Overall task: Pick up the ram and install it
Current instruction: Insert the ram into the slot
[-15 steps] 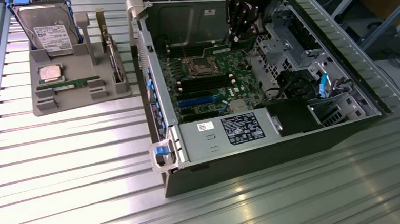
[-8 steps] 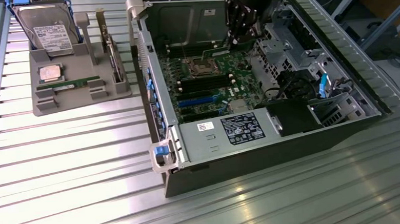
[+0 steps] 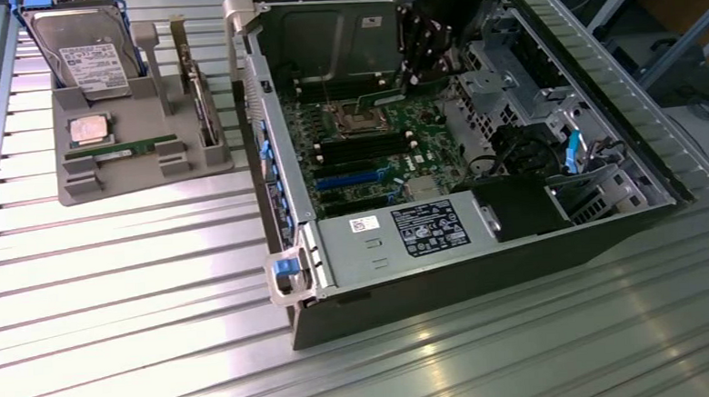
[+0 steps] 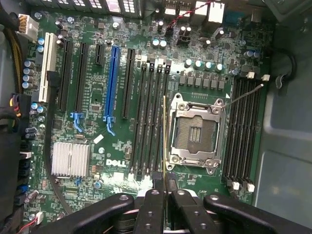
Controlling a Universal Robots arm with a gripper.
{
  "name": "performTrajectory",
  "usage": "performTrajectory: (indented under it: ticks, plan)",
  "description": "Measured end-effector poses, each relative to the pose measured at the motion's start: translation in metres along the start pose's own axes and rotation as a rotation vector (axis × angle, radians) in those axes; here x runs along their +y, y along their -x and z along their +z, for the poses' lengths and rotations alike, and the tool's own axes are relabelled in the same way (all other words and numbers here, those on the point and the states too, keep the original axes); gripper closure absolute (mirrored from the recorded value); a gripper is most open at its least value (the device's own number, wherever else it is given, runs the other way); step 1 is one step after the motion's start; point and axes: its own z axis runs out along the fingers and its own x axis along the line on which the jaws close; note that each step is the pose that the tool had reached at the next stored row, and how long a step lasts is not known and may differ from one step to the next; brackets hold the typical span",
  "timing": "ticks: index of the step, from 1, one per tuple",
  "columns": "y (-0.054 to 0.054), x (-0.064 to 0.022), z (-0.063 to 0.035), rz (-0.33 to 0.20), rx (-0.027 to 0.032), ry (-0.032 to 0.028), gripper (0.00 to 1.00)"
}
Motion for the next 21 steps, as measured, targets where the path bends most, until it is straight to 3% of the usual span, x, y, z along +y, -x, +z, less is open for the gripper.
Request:
performTrajectory:
  ticks: [21]
  plan:
    - [0.0, -0.0005, 0.0172, 0.0, 0.0, 0.0, 0.88]
